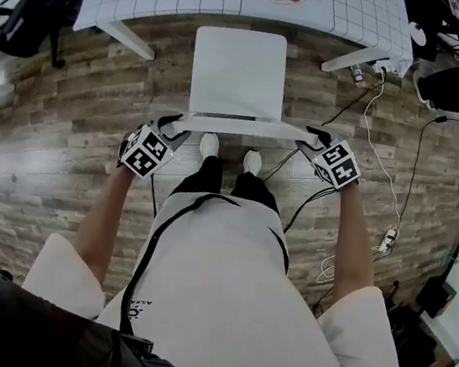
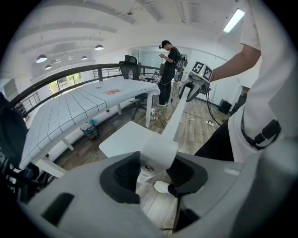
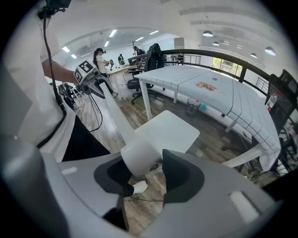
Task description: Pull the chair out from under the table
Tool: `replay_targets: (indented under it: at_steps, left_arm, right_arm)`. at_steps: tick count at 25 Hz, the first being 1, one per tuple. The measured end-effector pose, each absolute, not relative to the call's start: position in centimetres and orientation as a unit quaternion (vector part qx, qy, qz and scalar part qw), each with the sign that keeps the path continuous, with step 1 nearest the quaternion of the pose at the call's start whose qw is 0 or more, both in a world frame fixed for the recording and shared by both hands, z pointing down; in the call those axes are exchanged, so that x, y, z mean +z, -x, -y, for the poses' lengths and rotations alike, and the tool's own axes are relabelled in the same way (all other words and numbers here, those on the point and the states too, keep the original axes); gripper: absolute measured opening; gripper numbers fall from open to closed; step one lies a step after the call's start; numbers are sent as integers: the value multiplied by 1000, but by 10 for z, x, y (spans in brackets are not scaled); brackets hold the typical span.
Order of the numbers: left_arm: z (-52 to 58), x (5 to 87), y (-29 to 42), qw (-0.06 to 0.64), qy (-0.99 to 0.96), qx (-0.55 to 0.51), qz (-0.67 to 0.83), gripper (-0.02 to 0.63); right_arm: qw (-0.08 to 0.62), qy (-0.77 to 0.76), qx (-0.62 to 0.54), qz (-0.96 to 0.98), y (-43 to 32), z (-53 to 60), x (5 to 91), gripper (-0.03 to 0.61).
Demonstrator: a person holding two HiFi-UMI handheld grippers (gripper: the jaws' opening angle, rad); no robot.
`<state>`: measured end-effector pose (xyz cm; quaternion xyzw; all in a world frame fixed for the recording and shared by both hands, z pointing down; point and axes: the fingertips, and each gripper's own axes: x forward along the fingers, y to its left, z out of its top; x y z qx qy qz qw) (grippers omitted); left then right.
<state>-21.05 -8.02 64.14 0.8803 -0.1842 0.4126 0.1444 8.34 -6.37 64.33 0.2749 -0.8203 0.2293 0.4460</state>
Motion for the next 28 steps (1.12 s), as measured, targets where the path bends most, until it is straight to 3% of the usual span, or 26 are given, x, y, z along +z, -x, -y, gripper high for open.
replay_targets:
  at_steps: [28]
  left_arm:
    - [73,649,203,184,-806,485,287,184]
  right_arm:
    - [387,-225,140,883,-99,53,641,170]
